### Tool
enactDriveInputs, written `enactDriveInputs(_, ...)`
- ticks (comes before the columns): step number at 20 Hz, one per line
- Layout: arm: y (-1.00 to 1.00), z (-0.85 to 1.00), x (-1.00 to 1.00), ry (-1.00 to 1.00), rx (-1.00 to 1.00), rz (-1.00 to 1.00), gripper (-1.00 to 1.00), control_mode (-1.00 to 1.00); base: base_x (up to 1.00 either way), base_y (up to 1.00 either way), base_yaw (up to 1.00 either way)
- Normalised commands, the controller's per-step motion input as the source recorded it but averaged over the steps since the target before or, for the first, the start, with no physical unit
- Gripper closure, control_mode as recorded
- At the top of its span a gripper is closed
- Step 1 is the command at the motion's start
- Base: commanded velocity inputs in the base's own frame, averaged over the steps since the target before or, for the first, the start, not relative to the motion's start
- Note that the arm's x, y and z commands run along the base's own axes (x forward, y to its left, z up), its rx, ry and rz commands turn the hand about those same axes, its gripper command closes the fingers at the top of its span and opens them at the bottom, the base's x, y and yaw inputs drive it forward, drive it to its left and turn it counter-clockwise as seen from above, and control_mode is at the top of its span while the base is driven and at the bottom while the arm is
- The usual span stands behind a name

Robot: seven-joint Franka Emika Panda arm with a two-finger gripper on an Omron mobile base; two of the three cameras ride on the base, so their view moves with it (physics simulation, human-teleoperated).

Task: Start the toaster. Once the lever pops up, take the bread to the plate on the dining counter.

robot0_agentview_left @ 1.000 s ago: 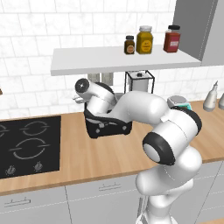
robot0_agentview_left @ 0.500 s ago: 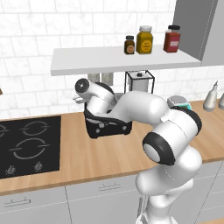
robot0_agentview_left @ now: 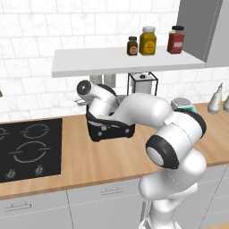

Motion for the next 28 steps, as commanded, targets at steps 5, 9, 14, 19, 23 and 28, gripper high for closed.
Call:
enactDriveInputs(5, 0.0, 0.0, 0.0, 0.0, 0.0, 0.0, -1.0, -1.0, 0.0, 0.0, 0.0)
enactDriveInputs(9, 0.0, 0.0, 0.0, 0.0, 0.0, 0.0, -1.0, -1.0, 0.0, 0.0, 0.0)
enactDriveInputs(14, 0.0, 0.0, 0.0, 0.0, 0.0, 0.0, -1.0, -1.0, 0.0, 0.0, 0.0)
enactDriveInputs(19, 0.0, 0.0, 0.0, 0.0, 0.0, 0.0, -1.0, -1.0, 0.0, 0.0, 0.0)
enactDriveInputs(23, 0.0, 0.0, 0.0, 0.0, 0.0, 0.0, -1.0, -1.0, 0.0, 0.0, 0.0)
enactDriveInputs(28, 0.0, 0.0, 0.0, 0.0, 0.0, 0.0, -1.0, -1.0, 0.0, 0.0, 0.0)
